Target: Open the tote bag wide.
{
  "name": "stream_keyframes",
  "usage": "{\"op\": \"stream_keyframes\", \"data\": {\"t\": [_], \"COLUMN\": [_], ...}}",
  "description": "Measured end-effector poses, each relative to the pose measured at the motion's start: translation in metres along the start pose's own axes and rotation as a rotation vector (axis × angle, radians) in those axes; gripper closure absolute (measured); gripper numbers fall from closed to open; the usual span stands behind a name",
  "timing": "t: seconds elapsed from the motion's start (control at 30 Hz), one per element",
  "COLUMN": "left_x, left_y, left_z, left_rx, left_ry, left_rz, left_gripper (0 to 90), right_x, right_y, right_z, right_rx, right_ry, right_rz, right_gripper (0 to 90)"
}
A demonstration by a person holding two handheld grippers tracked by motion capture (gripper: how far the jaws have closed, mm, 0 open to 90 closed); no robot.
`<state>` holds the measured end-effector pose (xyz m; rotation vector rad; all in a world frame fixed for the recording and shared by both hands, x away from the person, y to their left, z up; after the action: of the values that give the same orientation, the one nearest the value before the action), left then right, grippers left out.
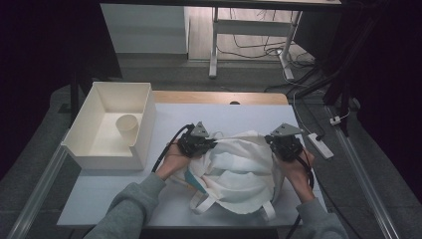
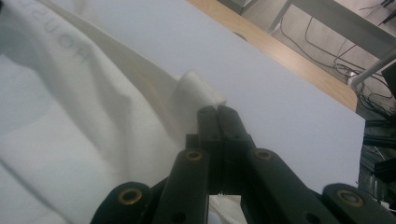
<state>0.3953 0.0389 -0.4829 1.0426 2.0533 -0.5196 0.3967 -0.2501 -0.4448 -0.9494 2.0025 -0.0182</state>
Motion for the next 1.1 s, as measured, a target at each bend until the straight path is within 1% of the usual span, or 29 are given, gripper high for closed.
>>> {"op": "stream_keyframes", "data": {"t": [0.2, 0.3, 0.4, 0.5, 0.57, 0.67, 0.73, 0.8, 0.83, 0.9, 0.93, 0.97, 1.03, 1.07, 1.1], "left_x": [0.001, 0.003, 0.004, 0.006, 0.008, 0.009, 0.01, 0.011, 0.011, 0.011, 0.012, 0.012, 0.012, 0.012, 0.012], "left_y": [0.0, -0.001, -0.001, 0.0, 0.0, 0.001, 0.002, 0.003, 0.003, 0.005, 0.006, 0.007, 0.007, 0.007, 0.006], "left_z": [0.004, 0.009, 0.013, 0.016, 0.018, 0.02, 0.02, 0.02, 0.02, 0.02, 0.02, 0.02, 0.02, 0.02, 0.02], "left_rx": [0.0, -0.003, 0.003, 0.009, 0.008, 0.013, 0.015, 0.017, 0.02, 0.028, 0.031, 0.034, 0.033, 0.031, 0.028], "left_ry": [0.011, 0.025, 0.032, 0.04, 0.046, 0.05, 0.049, 0.049, 0.045, 0.04, 0.038, 0.04, 0.041, 0.041, 0.036], "left_rz": [0.0, 0.003, -0.001, -0.006, -0.007, -0.018, -0.024, -0.026, -0.034, -0.046, -0.056, -0.055, -0.053, -0.051, -0.055], "left_gripper": [84.8, 84.8, 84.8, 84.9, 85.4, 85.6, 85.6, 85.5, 85.3, 85.1, 85.0, 84.9, 84.9, 84.9, 84.9], "right_x": [0.001, 0.005, 0.011, 0.018, 0.022, 0.026, 0.026, 0.024, 0.023, 0.016, 0.012, 0.005, -0.005, -0.012, -0.017], "right_y": [-0.008, -0.012, -0.016, -0.017, -0.017, -0.015, -0.015, -0.015, -0.015, -0.015, -0.014, -0.012, -0.007, -0.002, 0.003], "right_z": [0.022, 0.038, 0.051, 0.06, 0.064, 0.069, 0.068, 0.064, 0.062, 0.051, 0.043, 0.033, 0.019, 0.01, 0.004], "right_rx": [0.001, -0.004, -0.036, -0.067, -0.079, -0.089, -0.093, -0.099, -0.098, -0.081, -0.068, -0.058, -0.064, -0.072, -0.093], "right_ry": [0.023, 0.055, 0.075, 0.092, 0.103, 0.111, 0.105, 0.089, 0.078, 0.037, 0.011, -0.025, -0.077, -0.103, -0.122], "right_rz": [-0.001, 0.004, 0.034, 0.066, 0.083, 0.097, 0.104, 0.108, 0.111, 0.109, 0.103, 0.102, 0.094, 0.083, 0.071], "right_gripper": [89.3, 89.3, 89.3, 89.3, 89.3, 89.3, 89.1, 88.3, 87.4, 79.3, 75.0, 69.6, 61.4, 59.4, 57.9]}}
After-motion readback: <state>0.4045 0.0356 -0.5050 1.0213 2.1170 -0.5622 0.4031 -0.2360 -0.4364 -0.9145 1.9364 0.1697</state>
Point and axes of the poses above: each handheld gripper's, and its own axes: z roughly forward along the jaws, x roughly out of its underside, y roughly to its left, the point moved 2 cm from there along z, roughly forward along the jaws, and after that the axes turned 3 degrees about -z, right-handed, at the moved point
